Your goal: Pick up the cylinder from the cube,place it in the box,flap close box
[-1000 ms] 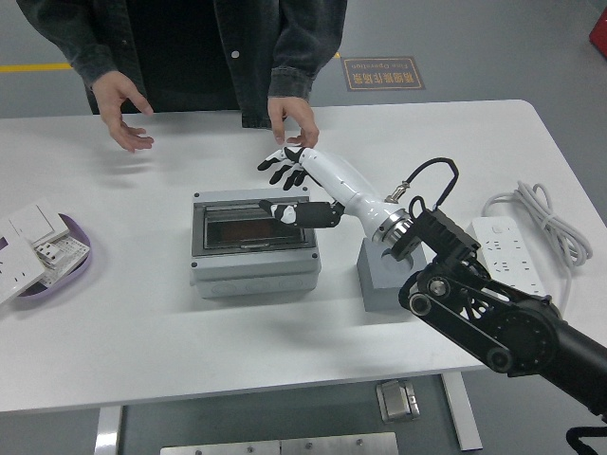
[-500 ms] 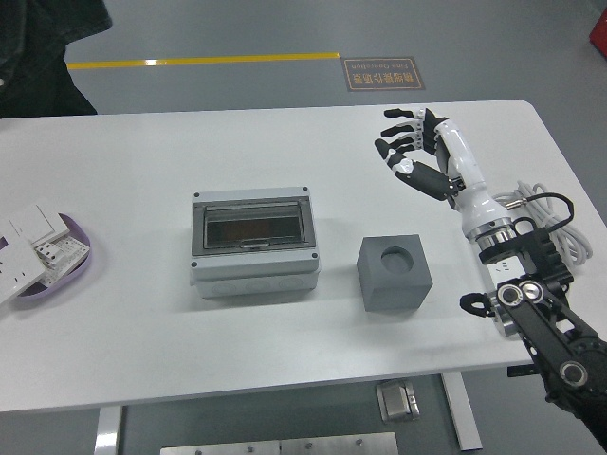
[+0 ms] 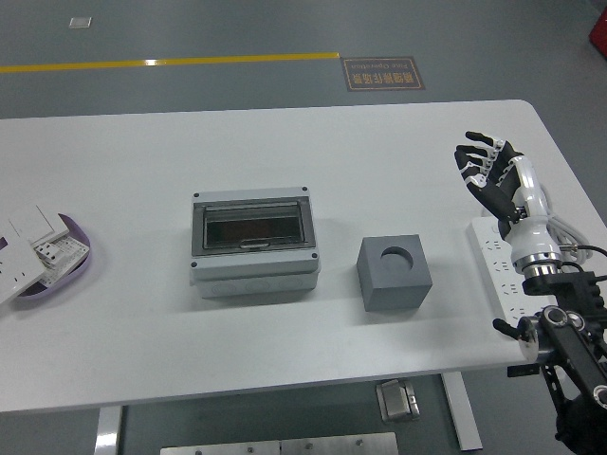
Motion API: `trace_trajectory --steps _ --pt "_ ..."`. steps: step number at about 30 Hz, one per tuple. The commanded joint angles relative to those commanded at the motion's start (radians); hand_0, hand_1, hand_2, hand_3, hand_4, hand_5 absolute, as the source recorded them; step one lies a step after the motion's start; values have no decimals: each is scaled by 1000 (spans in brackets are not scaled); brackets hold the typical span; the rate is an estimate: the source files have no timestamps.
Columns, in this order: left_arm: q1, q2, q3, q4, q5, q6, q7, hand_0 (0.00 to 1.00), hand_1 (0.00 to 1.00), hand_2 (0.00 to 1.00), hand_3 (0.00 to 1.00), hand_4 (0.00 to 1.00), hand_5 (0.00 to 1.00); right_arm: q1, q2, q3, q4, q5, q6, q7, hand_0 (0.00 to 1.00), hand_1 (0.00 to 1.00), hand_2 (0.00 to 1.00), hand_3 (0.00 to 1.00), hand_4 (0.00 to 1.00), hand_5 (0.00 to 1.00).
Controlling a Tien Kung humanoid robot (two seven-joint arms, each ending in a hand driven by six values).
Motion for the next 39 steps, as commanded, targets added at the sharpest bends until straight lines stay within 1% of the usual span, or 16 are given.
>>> trace_trajectory --steps 6,11,12,16,17,18,24,28,30,34,36,39 --pt "6 10 -15 -4 23 -3 8 599 584 556 589 657 207 -46 -19 4 -7 67 26 47 710 658 664 679 744 297" --pt "12 16 -11 -4 17 -3 7 599 584 556 589 657 207 -109 -30 13 -2 115 27 76 710 658 664 679 744 297" --pt "13 16 -11 -4 16 -2 7 599 584 556 591 658 207 -119 -31 16 -2 121 27 80 716 670 674 685 762 277" --pt "20 15 -4 -3 4 0 6 599 584 556 591 658 207 -153 -36 31 -1 147 24 95 716 670 674 685 762 277" --pt "21 14 -2 -3 1 0 6 599 584 556 591 658 207 -156 -37 33 0 150 22 99 716 670 674 685 762 277" --pt "22 12 0 -3 -3 1 5 599 584 556 592 658 207 -158 -37 35 2 154 18 105 731 685 700 694 785 287" --pt "21 1 13 -1 -24 6 0 599 584 556 592 660 209 -147 -37 36 21 157 10 122 730 686 694 688 780 282" --pt "20 -3 16 0 -34 9 -3 599 584 556 592 660 209 -139 -37 26 22 154 6 129 730 686 694 688 780 282" --pt "20 -5 13 -1 -34 10 -1 599 583 556 593 660 209 -138 -35 25 20 161 -1 141 730 683 687 690 784 267" --pt "20 -8 -8 -3 -22 12 6 599 583 556 593 660 209 -140 -29 26 17 186 -22 172 730 683 687 690 784 267" --pt "20 -8 -15 -4 -20 13 7 599 584 557 594 660 210 -140 -26 24 17 192 -30 181 728 682 680 691 782 248" --pt "18 -7 -21 -4 -17 14 9 599 584 557 594 660 210 -137 -23 21 15 197 -36 189 728 682 680 691 782 248"
